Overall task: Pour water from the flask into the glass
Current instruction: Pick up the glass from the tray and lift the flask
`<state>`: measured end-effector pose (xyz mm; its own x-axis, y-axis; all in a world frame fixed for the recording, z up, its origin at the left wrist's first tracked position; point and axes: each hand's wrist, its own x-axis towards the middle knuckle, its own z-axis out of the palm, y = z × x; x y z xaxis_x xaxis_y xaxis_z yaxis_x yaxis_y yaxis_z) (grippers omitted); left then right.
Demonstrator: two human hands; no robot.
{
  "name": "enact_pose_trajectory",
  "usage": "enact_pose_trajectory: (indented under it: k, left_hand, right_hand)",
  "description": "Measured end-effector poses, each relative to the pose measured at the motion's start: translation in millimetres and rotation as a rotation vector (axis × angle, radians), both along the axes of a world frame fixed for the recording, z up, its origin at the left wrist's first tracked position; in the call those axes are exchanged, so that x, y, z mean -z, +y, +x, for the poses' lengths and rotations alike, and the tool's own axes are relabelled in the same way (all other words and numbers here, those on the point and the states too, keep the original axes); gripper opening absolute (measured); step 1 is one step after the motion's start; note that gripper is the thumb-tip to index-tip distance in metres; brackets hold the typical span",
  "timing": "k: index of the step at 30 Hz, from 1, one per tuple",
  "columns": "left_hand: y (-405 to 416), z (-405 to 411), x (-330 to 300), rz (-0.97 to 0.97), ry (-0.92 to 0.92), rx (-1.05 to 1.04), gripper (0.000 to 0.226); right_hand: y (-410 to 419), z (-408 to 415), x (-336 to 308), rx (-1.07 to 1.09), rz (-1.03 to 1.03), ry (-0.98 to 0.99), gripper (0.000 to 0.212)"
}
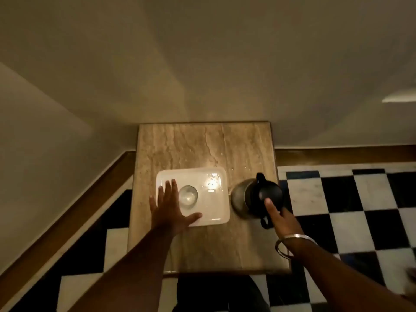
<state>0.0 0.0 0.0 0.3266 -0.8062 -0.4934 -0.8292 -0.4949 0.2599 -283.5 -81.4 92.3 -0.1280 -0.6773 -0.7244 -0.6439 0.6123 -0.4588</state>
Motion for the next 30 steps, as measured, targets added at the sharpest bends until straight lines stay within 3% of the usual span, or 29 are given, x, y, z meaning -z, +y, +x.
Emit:
enact_pose_trajectory:
  k: [4,8,12,17,22,26,30]
  left_hand:
    - [-6,9,30,-0.01,-0.002,-0.047,0.13]
    - [-6,3,56,-0.139,0.121,-0.124,0.119]
    - [-8,-6,68,-0.313,0.366,-0.355,0.106]
    - [-23,-24,75,-0.47,0.388,-0.496,0.082]
    - [-31,-31,84,-0.523,0.41,-0.496,0.08]
    - [-33,-33,80,-0.557,0.422,-0.459,0.079]
    - [-32,-36,76,-0.564,0.411,-0.383,0.076]
  right_hand:
    - [-9,13,13,0.208,0.115,0.002,0.094]
    - [-8,14,24,0.31,0.155,-0.101,0.098]
    - [-5,11,32,0.458,0.12,-0.279,0.074]
    - [-3,3,43,0.522,0.082,-0.366,0.058]
    - [-2,0,53,0.52,0.044,-0.445,0.045]
    - [1,0,62,0.525,0.001,-0.485,0.055]
    - [1,-2,66,0.452,-0.003,-0.515,0.081]
